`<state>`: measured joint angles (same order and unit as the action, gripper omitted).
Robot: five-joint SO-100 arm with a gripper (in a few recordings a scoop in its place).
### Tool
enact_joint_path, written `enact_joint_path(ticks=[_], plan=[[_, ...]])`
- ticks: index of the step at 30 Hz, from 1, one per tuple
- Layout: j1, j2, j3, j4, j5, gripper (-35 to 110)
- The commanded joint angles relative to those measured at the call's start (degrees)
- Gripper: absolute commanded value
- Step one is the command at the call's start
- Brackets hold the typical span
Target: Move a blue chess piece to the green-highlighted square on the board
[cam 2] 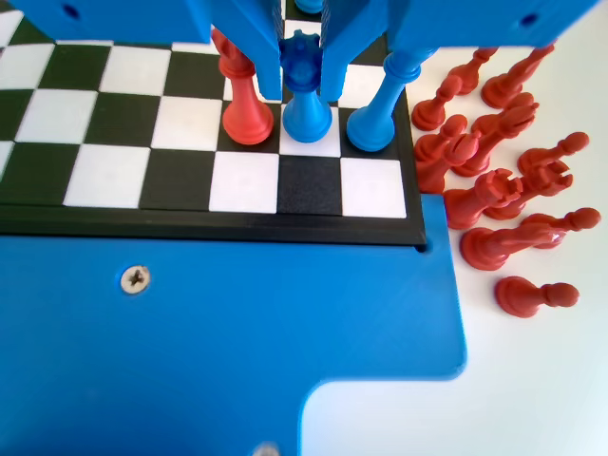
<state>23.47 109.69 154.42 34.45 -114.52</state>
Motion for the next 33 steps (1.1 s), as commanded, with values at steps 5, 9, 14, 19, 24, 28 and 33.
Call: enact_joint_path(ticks=[5, 9, 14, 19, 24, 28, 33], plan=[[1.41, 0.88, 0.70, -1.05, -1.85, 3], [1.67, 0.97, 0.62, -0.97, -2.55, 7], [2.55, 0.97, 0.35, -0.79, -4.04, 9], [2.90, 0.97, -1.05, 0.44, -4.48, 10], [2.90, 1.41, -4.48, 5.54, -4.04, 9], [2.72, 2.29, -8.35, 11.34, -4.13, 9], [3.52, 2.90, -10.90, 14.94, -5.45, 9]])
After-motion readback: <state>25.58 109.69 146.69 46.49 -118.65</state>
